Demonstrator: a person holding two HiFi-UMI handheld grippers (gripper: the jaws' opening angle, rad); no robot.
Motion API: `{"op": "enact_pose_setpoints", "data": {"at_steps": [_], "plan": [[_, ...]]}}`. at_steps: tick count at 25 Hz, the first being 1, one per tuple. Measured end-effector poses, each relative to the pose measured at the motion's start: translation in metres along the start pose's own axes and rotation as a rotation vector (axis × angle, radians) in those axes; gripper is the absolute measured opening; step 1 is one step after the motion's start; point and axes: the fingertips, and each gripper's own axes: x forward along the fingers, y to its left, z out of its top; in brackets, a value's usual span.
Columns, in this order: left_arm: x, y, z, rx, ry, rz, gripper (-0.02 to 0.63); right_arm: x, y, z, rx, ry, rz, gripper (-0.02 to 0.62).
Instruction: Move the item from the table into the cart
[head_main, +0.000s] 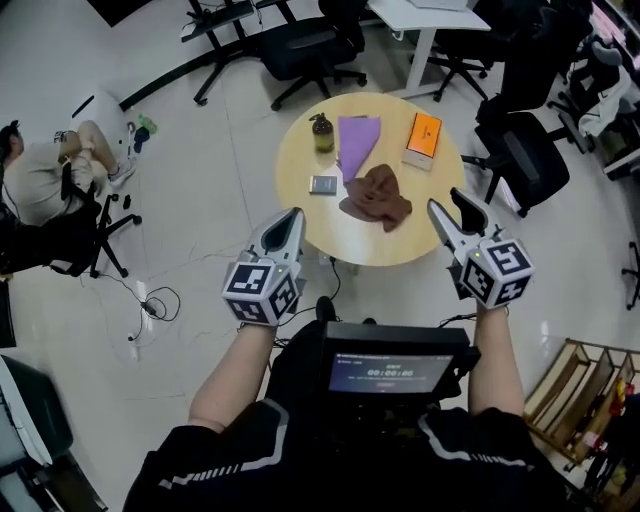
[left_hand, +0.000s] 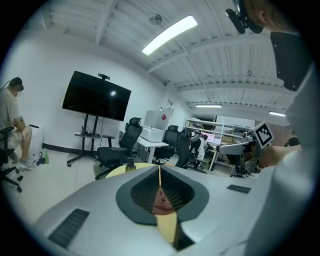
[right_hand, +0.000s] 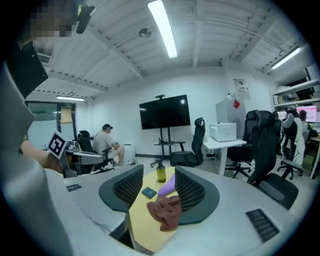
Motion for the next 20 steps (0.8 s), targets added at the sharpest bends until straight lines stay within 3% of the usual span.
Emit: {"op": "enact_pose_setpoints", "data": {"at_steps": [4, 5, 7, 10, 12, 17, 20], "plan": [[0.031, 0.053, -0.019, -0.047, 0.028, -0.007, 0.012, 0.081, -0.001, -0.037, -0.019, 0.1, 0.035, 0.193], [0.04, 0.064, -0.025, -0.054, 0.047, -0.012, 0.014, 0.101, -0.002, -0.049, -0.029, 0.132, 0.047, 0.215], [0.057, 0.086, -0.04, -0.061, 0.096, 0.002, 0.015, 0.138, -0.004, -0.076, -0.033, 0.211, 0.077, 0.321], [0.081, 0.111, -0.061, -0.088, 0.153, 0.081, 0.015, 0.178, -0.016, -0.119, -0.065, 0.336, 0.112, 0.341], [0.098, 0.119, -0.075, -0.119, 0.18, 0.109, 0.015, 0.199, -0.028, -0.147, -0.082, 0.412, 0.137, 0.398], [0.142, 0.119, -0.11, -0.171, 0.218, 0.11, 0.019, 0.25, -0.058, -0.215, -0.119, 0.567, 0.2, 0.402], [0.171, 0.129, -0.134, -0.179, 0.255, 0.114, 0.058, 0.281, -0.072, -0.253, -0.136, 0.649, 0.221, 0.435]]}}
